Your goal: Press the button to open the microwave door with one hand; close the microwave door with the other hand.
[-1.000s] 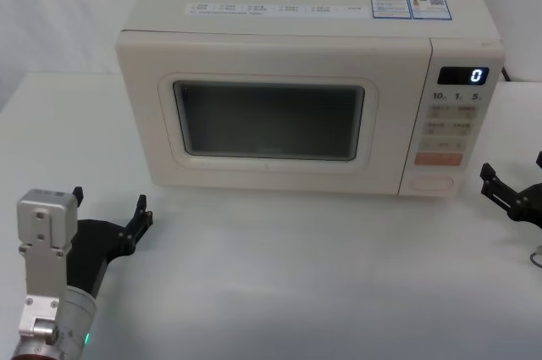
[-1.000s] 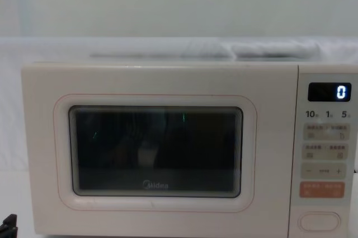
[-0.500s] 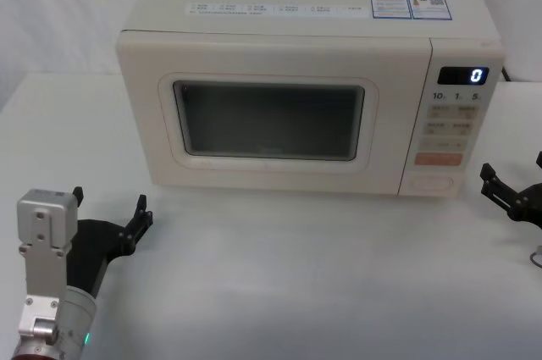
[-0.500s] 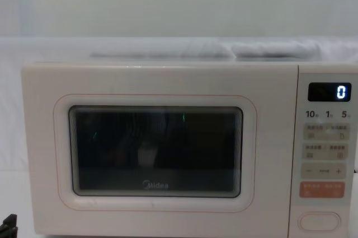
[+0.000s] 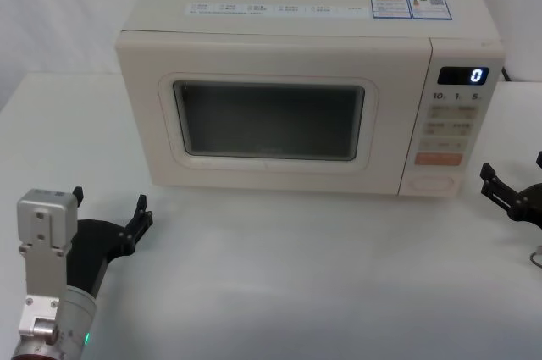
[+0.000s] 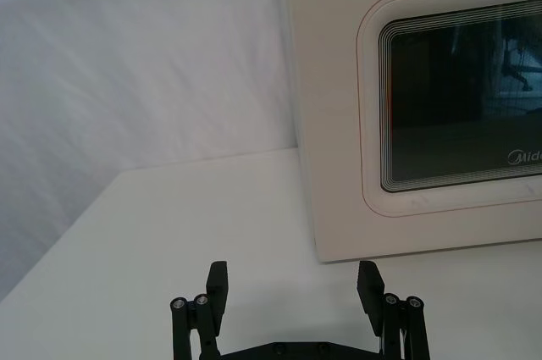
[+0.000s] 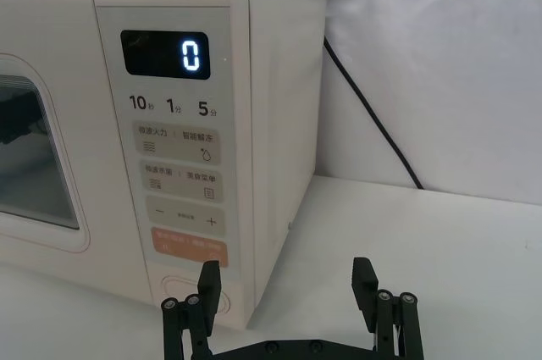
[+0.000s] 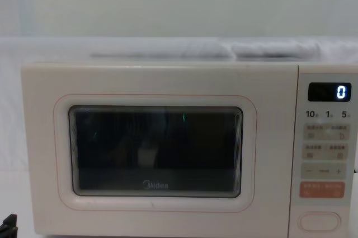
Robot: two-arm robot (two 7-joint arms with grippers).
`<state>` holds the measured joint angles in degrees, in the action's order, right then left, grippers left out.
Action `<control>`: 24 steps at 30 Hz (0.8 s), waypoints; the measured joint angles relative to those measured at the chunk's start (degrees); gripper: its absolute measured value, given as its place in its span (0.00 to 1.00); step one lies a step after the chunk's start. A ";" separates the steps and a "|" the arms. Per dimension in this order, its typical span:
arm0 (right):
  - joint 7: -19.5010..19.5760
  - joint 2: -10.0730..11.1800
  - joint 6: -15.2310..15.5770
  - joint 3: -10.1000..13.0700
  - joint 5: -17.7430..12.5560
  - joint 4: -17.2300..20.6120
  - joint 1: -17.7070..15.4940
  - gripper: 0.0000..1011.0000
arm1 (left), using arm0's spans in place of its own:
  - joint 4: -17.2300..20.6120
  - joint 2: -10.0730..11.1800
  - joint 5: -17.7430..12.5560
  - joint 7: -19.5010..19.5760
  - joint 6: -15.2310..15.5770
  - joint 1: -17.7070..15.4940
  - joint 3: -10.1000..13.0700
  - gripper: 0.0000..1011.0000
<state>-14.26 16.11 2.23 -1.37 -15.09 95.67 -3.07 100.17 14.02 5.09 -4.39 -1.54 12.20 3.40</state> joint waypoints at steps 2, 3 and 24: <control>0.00 0.00 0.00 0.00 0.00 0.00 0.00 0.99 | 0.00 0.00 0.00 0.00 0.00 0.00 0.00 0.99; 0.00 0.00 0.00 0.00 0.00 0.00 0.00 0.99 | 0.00 0.00 0.00 0.00 0.00 0.00 0.00 0.99; 0.00 0.00 0.00 0.00 0.00 0.00 0.00 0.99 | 0.00 0.00 0.00 0.00 0.00 0.00 0.00 0.99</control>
<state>-14.26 16.11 2.23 -1.37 -15.08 95.67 -3.07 100.17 14.02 5.09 -4.39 -1.54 12.20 3.40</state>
